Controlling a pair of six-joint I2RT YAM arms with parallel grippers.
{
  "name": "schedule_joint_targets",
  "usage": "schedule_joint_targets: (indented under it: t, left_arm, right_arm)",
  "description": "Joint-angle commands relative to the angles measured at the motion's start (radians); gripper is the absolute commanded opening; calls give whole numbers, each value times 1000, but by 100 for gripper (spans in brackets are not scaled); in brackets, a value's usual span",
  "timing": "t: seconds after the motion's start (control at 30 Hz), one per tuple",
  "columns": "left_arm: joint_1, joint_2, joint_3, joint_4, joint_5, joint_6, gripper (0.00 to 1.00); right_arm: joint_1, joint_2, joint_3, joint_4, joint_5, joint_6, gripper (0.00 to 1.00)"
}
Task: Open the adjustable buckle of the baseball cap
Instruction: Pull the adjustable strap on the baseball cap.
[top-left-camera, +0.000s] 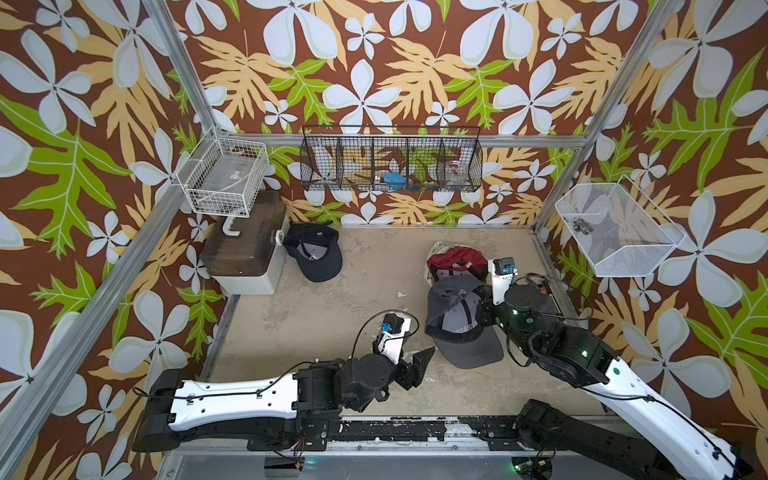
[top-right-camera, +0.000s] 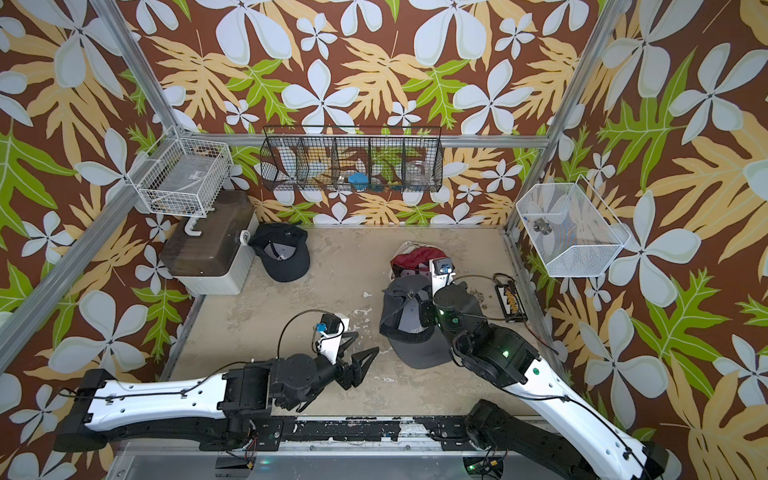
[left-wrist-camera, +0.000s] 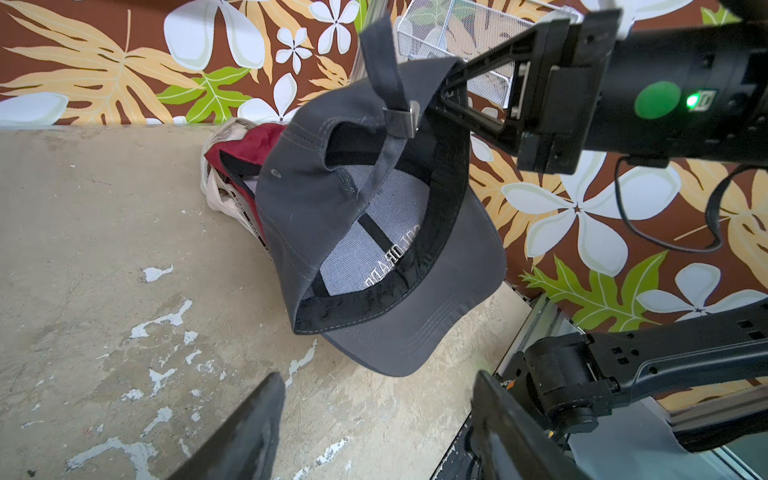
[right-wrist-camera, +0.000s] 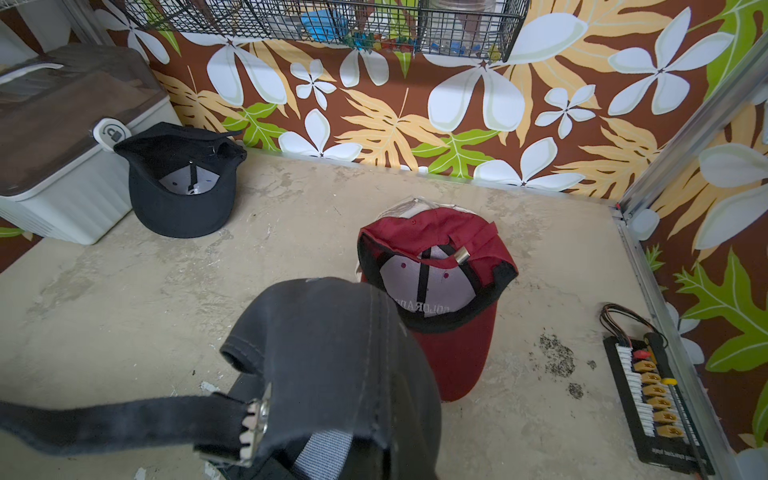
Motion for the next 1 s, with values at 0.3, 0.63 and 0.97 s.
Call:
schedule_joint_targets:
  t: [0.3, 0.63, 0.97]
  left_arm:
    - [-2, 51, 25, 78, 36, 40, 72]
    - [-2, 95, 63, 122, 31, 90, 71]
    - [-2, 117, 57, 164, 19, 95, 67]
  right_arm:
    - [1, -19, 2, 34, -144, 72, 0]
    - [1, -29, 2, 69, -243, 114, 0]
    - [0, -37, -13, 109, -290, 127, 0]
